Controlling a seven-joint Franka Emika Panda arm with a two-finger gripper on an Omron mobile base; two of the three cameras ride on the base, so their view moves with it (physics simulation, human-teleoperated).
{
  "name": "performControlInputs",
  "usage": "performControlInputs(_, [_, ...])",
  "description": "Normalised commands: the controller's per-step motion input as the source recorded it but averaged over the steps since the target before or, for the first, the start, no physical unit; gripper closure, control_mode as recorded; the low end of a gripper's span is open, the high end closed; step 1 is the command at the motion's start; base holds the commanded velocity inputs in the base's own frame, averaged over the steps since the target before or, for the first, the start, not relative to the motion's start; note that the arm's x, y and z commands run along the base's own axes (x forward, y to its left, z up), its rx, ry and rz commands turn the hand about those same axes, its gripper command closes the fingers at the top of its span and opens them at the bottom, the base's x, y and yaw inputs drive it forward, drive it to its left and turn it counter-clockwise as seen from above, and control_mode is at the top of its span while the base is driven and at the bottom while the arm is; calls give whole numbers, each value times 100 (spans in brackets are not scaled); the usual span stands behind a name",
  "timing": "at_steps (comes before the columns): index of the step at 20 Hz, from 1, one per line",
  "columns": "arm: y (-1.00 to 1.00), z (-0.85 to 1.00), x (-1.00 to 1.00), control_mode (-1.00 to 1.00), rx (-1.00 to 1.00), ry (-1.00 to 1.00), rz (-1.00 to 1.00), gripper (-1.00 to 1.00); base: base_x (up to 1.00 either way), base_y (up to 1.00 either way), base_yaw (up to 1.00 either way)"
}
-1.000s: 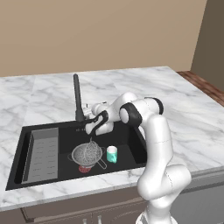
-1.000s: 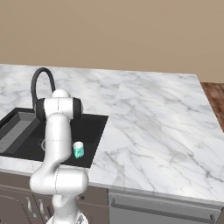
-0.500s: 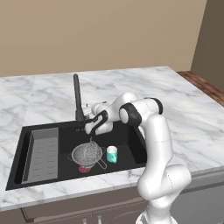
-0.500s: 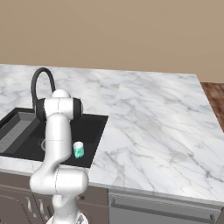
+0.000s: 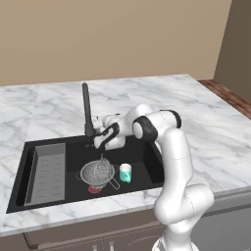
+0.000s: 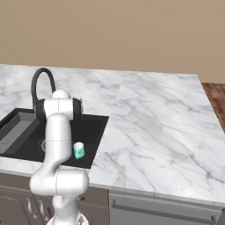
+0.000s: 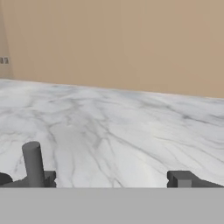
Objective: Pick the strainer and colander and place them in the sink. Then turn on the water.
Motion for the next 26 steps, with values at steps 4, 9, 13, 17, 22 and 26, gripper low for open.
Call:
performControlInputs(4, [-18,0,0,-100,0,0,-8,-100,0,0,0])
performControlInputs(9, [-50,0,0,-100,1,0,-2,-100,0,0,0])
performControlInputs(13, [-61,0,0,-100,0,0,0,-100,0,0,0])
performControlInputs(17, [-81,0,0,-100,4,-1,0,-100,0,0,0])
performControlInputs(22, [-88,0,0,-100,5,-3,1,-100,0,0,0])
performControlInputs(26, [-96,0,0,-100,6,-8,5,-100,0,0,0])
